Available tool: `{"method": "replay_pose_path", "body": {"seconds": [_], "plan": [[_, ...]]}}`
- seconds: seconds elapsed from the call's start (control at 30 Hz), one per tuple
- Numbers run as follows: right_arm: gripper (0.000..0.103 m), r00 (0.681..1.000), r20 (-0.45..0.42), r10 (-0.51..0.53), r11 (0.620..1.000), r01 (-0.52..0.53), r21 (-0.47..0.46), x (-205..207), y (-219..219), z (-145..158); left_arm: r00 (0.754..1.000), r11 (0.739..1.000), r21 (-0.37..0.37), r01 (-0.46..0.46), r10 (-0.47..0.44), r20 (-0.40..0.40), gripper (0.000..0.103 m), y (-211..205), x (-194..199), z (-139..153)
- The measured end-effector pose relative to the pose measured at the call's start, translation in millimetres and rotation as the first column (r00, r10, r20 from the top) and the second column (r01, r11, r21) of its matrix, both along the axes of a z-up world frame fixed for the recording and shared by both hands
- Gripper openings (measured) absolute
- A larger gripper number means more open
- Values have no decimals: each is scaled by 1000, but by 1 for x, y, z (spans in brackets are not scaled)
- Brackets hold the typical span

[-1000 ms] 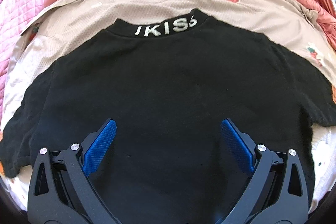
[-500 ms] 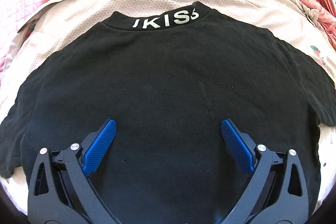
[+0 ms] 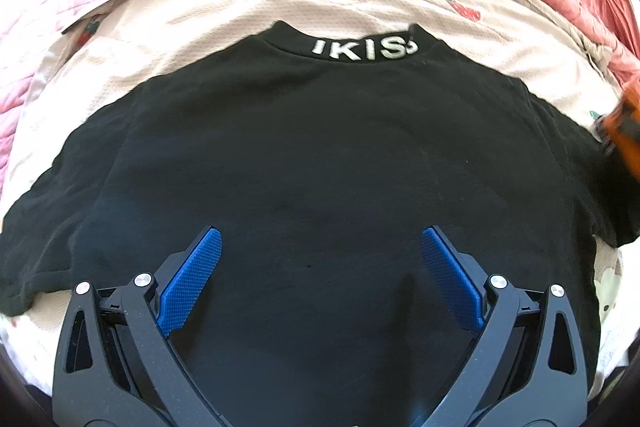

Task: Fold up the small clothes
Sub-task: 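Carry the orange cuff across the shirt body and release it, then grasp the orange cuff with the left tool and lift it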

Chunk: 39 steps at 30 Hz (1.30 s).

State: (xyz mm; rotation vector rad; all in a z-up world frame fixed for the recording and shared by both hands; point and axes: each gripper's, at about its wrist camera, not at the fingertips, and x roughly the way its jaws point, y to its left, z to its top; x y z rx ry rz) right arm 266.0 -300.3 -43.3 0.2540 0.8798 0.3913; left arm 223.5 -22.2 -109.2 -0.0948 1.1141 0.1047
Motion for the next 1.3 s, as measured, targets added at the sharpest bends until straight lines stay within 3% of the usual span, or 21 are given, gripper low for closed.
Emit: {"method": "replay_pose_path", "body": {"seconds": [0.07,0.17,0.23,0.27,0.4,0.53,0.6,0.67,0.73,0.8,0.87,0.97,1.1,1.17,1.3], "plan": [[6,997,-13,70,997,-70,-24,-2,26,-8,1000,1000,-4,-12,12,5,94,5,-3,3],[14,987,-42,156,987,-157,-28,-6,55,-19,1000,999,-21,-28,28,6,94,11,-6,6],[35,979,-53,198,980,-199,-10,-14,59,-23,999,999,-40,-36,37,5,94,14,-6,7],[36,976,-55,210,978,-210,7,-13,58,-22,999,998,-49,-39,39,4,94,15,-6,8],[36,987,-12,161,980,-159,122,-7,31,-3,1000,994,-106,-22,22,2,94,8,-4,12],[36,1000,-3,24,989,-24,143,-1,-17,7,1000,978,-206,26,-25,6,94,-12,3,17],[40,1000,-2,-22,988,22,155,0,-33,9,998,978,-200,66,-63,20,94,-31,8,21],[45,1000,-2,-5,973,5,229,1,-42,10,995,976,-197,97,-93,29,94,-45,12,24],[55,994,6,107,937,-103,333,3,-36,15,993,973,-203,114,-110,33,94,-53,14,25],[56,989,50,143,935,-151,320,-1,-28,23,993,975,-193,114,-109,35,94,-56,15,25],[58,992,58,116,957,-127,260,-2,-27,28,994,974,-200,109,-107,25,94,-55,14,23],[59,999,-42,-20,997,23,79,7,-41,12,993,965,-236,114,-114,11,94,-56,13,20],[60,989,-113,-98,990,85,-113,14,-48,-9,989,931,-338,137,-147,-3,94,-66,15,14],[60,988,-113,-110,990,98,-102,13,-53,-10,988,888,-442,128,-152,-18,94,-71,18,7],[61,986,-118,-117,993,115,-20,12,-60,-10,985,831,-547,105,-164,-60,94,-90,23,-5]]}}
